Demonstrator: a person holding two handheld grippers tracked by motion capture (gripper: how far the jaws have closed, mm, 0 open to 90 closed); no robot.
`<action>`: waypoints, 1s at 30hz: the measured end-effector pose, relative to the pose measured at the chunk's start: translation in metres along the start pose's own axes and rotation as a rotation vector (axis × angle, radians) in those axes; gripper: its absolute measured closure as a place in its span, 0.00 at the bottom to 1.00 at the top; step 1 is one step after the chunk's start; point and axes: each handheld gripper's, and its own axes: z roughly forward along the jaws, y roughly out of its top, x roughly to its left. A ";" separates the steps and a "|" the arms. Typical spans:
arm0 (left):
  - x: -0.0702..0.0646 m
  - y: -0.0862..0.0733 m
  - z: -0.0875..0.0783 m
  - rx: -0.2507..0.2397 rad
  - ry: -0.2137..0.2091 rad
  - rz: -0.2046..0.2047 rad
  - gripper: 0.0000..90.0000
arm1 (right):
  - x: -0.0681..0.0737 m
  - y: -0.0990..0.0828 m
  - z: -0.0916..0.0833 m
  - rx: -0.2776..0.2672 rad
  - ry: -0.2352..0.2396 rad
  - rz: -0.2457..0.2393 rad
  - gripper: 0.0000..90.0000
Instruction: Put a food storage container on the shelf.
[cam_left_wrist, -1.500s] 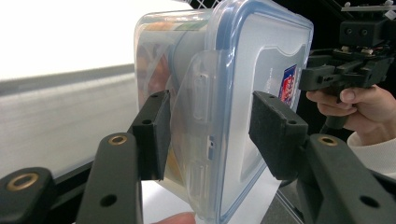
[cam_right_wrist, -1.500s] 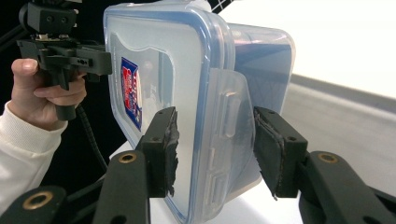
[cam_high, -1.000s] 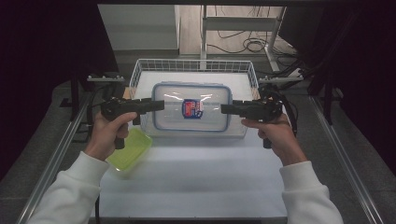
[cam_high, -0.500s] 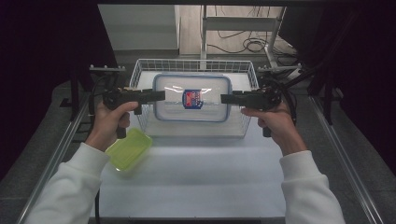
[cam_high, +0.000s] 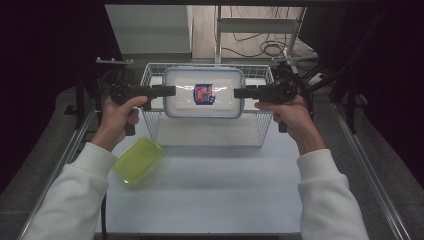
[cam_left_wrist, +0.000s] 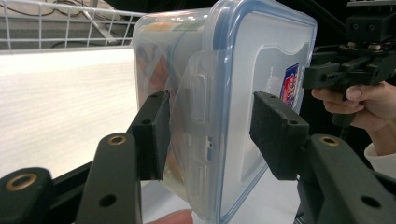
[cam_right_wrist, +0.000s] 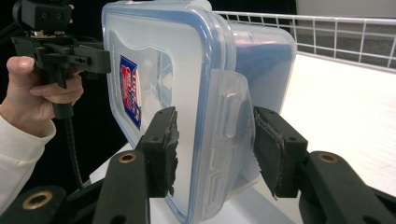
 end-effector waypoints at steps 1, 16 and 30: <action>0.003 0.003 0.002 -0.001 -0.005 -0.010 0.54 | -0.002 0.004 0.001 0.005 -0.004 0.003 0.57; 0.036 0.020 0.030 0.028 -0.008 -0.044 0.54 | -0.036 0.017 0.020 0.016 -0.017 0.046 0.57; 0.054 0.022 0.044 0.047 -0.006 -0.086 0.54 | -0.058 0.022 0.036 0.048 -0.019 0.099 0.56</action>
